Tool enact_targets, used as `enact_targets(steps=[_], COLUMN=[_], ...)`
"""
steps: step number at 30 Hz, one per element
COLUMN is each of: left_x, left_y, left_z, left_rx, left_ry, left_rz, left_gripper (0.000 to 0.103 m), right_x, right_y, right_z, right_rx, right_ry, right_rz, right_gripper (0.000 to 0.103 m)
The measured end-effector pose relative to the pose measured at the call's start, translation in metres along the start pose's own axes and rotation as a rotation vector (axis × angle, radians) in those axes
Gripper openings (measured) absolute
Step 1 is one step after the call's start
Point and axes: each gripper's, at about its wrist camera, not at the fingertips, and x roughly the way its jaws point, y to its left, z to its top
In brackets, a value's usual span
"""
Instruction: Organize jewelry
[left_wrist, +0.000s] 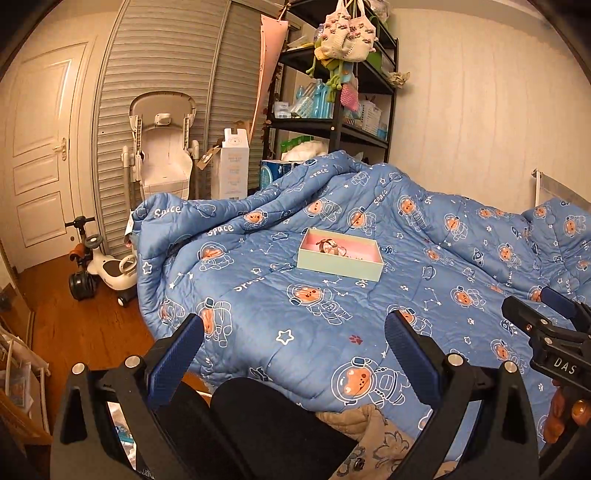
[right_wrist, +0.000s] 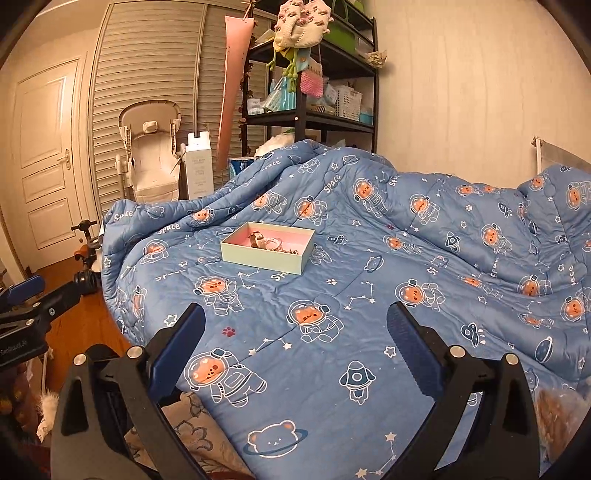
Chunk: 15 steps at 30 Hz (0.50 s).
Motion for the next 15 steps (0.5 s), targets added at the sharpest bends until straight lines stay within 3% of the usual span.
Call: enact_targets(steps=[15], left_x=[-0.0033], left_y=[-0.0046], left_z=[0.0], left_rx=[0.027], left_ry=[-0.002], left_rz=[-0.001], left_gripper=[0.096], right_x=[-0.0011], right_y=[-0.0003], right_z=[0.0017], right_rx=[0.002], right_ry=[0.003], right_rz=[-0.006], right_gripper=[0.097])
